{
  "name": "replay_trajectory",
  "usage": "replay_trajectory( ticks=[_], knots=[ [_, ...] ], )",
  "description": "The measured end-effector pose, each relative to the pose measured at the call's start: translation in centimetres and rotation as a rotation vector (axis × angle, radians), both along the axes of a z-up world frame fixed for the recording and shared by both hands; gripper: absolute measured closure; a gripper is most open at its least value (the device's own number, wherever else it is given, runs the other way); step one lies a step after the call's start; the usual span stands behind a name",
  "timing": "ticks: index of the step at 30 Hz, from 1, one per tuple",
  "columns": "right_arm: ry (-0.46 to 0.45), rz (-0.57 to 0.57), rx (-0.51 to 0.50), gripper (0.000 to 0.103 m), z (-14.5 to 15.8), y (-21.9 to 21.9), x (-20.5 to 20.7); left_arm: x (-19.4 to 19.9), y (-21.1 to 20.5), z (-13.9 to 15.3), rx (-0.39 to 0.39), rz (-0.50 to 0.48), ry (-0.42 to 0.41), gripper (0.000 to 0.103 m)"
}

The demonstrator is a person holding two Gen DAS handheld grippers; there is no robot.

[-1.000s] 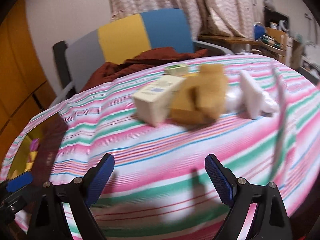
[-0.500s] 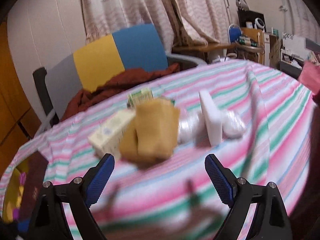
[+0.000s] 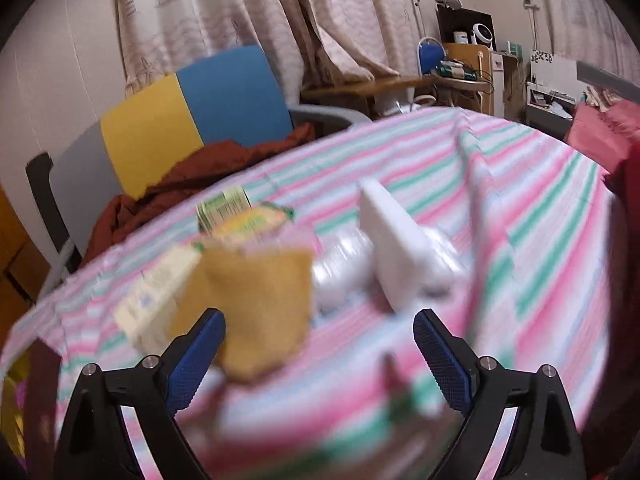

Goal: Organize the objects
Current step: 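Grasp a yellow sponge with the right gripper while the left returns to the pile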

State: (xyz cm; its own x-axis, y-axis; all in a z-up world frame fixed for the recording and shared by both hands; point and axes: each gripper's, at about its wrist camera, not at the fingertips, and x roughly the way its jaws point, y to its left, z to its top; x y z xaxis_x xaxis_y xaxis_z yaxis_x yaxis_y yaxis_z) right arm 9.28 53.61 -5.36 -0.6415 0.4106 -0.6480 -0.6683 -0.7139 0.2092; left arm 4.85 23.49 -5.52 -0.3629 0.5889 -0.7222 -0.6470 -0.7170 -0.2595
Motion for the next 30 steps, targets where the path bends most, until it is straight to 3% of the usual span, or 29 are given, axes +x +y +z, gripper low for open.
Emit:
replay_trajectory(
  ticks=[3, 7, 11, 14, 18, 24, 25, 30],
  knots=[
    [-0.011, -0.012, -0.005, 0.007, -0.7, -0.7, 2.9, -0.1, 0.1, -0.2, 0.002, -0.003, -0.003, 0.038],
    [0.049, 0.009, 0.045, 0.007, 0.5, -1.2, 4.5, -0.1, 0.4, -0.5, 0.000, -0.004, -0.012, 0.038],
    [0.104, 0.081, 0.047, 0.007, 1.8, -1.7, 2.4, 0.0, 0.8, -0.4, -0.006, -0.004, -0.009, 0.038],
    [0.095, 0.092, 0.046, 0.008, 1.4, -1.8, -0.2, 0.1, 1.0, -0.1, -0.020, -0.011, 0.010, 0.038],
    [0.095, 0.096, 0.021, 0.022, 0.2, -1.1, -2.7, -0.2, 1.2, 0.0, -0.035, -0.012, 0.021, 0.038],
    [0.119, 0.066, -0.073, 0.058, -1.3, 1.2, -2.2, -1.2, 2.8, -0.1, -0.046, -0.019, 0.031, 0.038],
    [0.121, 0.059, -0.082, 0.070, -1.5, 1.4, -1.9, -1.3, 3.1, -0.1, -0.048, -0.022, 0.036, 0.038],
    [0.119, 0.060, -0.086, 0.070, -2.5, 1.1, 0.0, -2.7, 5.2, 0.2, -0.064, -0.023, 0.060, 0.038]
  ],
)
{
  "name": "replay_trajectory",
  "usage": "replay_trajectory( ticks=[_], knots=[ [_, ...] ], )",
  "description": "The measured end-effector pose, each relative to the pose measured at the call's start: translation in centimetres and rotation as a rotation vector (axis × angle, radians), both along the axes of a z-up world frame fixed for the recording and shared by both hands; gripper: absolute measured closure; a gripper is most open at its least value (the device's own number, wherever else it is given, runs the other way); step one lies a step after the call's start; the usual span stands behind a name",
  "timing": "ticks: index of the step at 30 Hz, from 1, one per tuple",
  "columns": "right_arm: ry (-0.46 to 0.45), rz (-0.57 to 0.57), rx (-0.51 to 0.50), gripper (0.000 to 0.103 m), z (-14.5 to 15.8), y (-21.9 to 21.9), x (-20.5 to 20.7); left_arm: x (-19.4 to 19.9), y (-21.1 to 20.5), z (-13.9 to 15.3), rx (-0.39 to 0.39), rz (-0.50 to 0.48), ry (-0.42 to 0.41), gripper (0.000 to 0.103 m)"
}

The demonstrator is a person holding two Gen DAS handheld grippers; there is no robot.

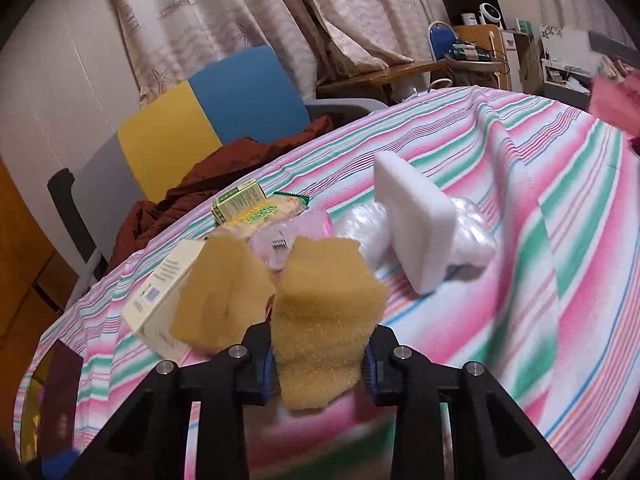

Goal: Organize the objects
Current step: 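Grasp a yellow sponge with the right gripper while the left returns to the pile, then grasp the white carton box with the left gripper while the right holds the sponge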

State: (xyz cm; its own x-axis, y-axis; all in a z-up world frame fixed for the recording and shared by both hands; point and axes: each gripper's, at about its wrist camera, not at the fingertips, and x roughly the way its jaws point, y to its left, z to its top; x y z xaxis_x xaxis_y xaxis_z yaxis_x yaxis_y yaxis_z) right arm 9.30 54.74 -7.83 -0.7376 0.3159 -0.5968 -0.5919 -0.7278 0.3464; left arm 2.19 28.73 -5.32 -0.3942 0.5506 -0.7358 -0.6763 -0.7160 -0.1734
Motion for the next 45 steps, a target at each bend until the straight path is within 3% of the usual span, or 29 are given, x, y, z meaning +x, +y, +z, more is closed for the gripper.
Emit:
replay_trajectory(
  ticks=[7, 11, 15, 24, 29, 38, 45],
  knots=[
    [0.012, 0.020, 0.005, 0.070, -1.1, -1.1, 0.9, -3.9, 3.9, 0.5, 0.010, 0.023, 0.028, 0.029],
    [0.031, 0.024, -0.023, 0.070, -1.5, -0.8, 1.0, -5.8, 6.9, 0.0, -0.017, -0.032, 0.028, 0.025],
    [0.039, 0.030, -0.032, 0.070, -1.8, -0.7, 1.0, -7.1, 9.2, -0.2, -0.058, -0.069, 0.080, 0.025],
    [0.053, 0.032, -0.040, 0.070, -2.0, -0.7, 0.8, -6.9, 12.1, -1.8, -0.137, -0.198, 0.175, 0.025],
    [0.055, 0.032, -0.040, 0.070, -2.1, -0.7, 0.9, -8.0, 12.1, -2.6, -0.126, -0.191, 0.114, 0.025],
    [0.049, 0.032, -0.037, 0.070, -2.1, -0.7, 0.9, -9.3, 11.2, -3.0, -0.053, -0.165, 0.051, 0.043],
    [0.040, 0.032, -0.030, 0.070, -2.2, -0.6, 0.8, -8.1, 10.7, -3.1, -0.080, -0.176, 0.112, 0.046]
  ],
)
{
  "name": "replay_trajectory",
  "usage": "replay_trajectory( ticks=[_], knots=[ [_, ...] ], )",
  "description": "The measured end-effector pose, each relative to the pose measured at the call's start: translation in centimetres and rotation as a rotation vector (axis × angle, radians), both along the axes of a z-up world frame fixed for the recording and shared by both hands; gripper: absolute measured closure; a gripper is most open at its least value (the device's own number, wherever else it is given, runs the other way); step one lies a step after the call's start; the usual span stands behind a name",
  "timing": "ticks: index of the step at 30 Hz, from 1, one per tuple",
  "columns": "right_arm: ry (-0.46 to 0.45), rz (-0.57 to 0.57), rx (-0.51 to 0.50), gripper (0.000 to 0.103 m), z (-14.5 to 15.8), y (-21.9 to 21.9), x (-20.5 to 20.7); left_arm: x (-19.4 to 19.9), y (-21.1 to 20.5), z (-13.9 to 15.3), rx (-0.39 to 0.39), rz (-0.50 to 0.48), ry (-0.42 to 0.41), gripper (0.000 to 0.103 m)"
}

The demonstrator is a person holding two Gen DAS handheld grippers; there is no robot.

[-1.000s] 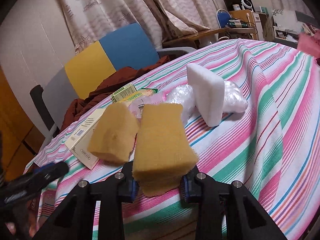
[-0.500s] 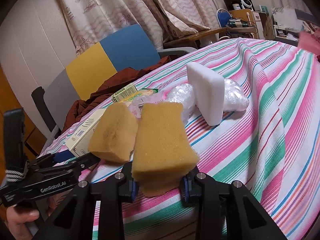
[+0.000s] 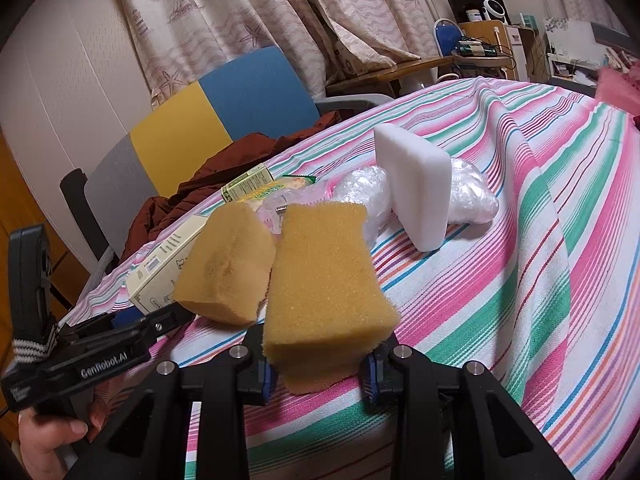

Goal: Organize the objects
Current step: 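Grasp the white carton box with the left gripper while the right holds the sponge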

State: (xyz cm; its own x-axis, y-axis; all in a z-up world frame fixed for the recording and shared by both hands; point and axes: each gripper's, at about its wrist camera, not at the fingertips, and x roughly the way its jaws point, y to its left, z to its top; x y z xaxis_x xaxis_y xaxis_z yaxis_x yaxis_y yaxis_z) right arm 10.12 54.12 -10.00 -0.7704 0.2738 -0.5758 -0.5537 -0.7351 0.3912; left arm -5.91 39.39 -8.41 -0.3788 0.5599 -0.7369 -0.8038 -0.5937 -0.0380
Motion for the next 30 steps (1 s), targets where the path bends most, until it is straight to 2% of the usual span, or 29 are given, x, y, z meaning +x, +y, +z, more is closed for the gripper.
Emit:
replay_trajectory(
  ticks=[8, 16, 20, 24, 30],
  knots=[
    [-0.012, -0.001, 0.015, 0.070, 0.0, -0.2, -0.2, 1.7, -2.3, 0.4, 0.027, 0.048, 0.021, 0.047],
    [-0.037, -0.001, 0.055, 0.070, 0.3, -1.0, -0.4, 5.3, -4.9, 1.6, 0.095, 0.073, 0.114, 0.047],
    [-0.060, 0.005, 0.084, 0.070, 0.4, -1.6, -0.3, 5.7, -5.6, 1.3, 0.085, 0.086, 0.069, 0.047],
    [-0.066, 0.007, 0.089, 0.070, 0.4, -1.8, -0.2, 5.2, -5.4, 0.5, 0.041, 0.095, -0.012, 0.047],
    [-0.059, 0.009, 0.085, 0.070, 0.3, -1.9, -0.1, 5.3, -5.2, 1.5, 0.054, 0.091, 0.003, 0.046]
  ],
)
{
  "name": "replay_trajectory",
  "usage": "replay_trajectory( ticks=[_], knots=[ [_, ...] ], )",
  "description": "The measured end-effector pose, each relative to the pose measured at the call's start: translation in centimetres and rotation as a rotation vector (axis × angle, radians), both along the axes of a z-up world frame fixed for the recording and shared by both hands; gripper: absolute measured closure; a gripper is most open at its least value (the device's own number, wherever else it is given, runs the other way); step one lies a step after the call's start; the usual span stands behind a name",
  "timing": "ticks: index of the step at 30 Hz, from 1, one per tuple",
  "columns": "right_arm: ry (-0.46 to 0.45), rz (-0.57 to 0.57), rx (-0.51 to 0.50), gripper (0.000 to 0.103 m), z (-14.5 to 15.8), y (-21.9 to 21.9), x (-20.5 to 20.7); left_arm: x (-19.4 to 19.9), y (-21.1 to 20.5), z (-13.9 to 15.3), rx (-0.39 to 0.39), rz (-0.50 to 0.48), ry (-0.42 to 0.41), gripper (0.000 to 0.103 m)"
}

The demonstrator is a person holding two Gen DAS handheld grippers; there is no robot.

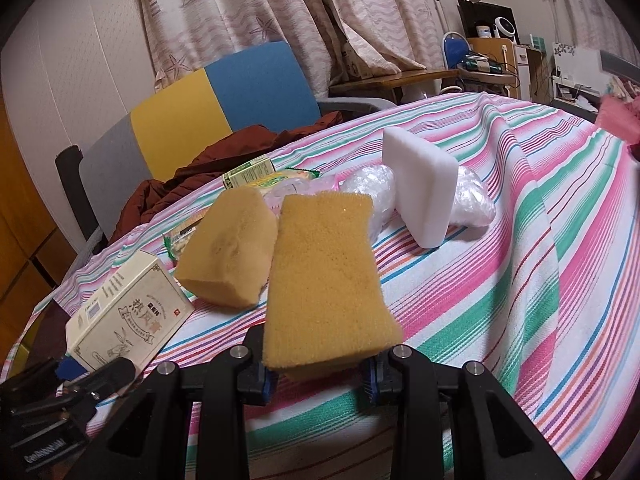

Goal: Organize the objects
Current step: 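Grasp the white carton box with the left gripper while the right holds the sponge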

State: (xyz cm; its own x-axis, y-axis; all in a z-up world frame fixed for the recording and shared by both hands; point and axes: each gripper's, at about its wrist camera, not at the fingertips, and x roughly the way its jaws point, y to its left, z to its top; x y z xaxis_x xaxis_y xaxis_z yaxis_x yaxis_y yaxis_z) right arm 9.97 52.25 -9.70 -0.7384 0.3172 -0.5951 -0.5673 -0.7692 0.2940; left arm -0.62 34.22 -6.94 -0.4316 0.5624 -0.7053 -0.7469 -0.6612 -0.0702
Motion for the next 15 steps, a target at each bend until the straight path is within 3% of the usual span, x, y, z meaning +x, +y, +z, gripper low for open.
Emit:
replay_trajectory(
  ticks=[7, 10, 15],
  knots=[
    [0.001, 0.000, 0.002, 0.070, 0.0, -0.1, 0.0, -1.3, 1.9, 1.1, -0.010, -0.019, 0.040, 0.046],
    [0.001, 0.000, 0.003, 0.070, 0.0, -0.1, 0.0, -1.7, 1.5, 0.4, 0.026, -0.025, 0.032, 0.051],
    [0.001, 0.000, 0.004, 0.070, 0.0, -0.1, 0.0, -0.4, 0.8, 0.0, 0.020, -0.007, 0.098, 0.052]
  ],
)
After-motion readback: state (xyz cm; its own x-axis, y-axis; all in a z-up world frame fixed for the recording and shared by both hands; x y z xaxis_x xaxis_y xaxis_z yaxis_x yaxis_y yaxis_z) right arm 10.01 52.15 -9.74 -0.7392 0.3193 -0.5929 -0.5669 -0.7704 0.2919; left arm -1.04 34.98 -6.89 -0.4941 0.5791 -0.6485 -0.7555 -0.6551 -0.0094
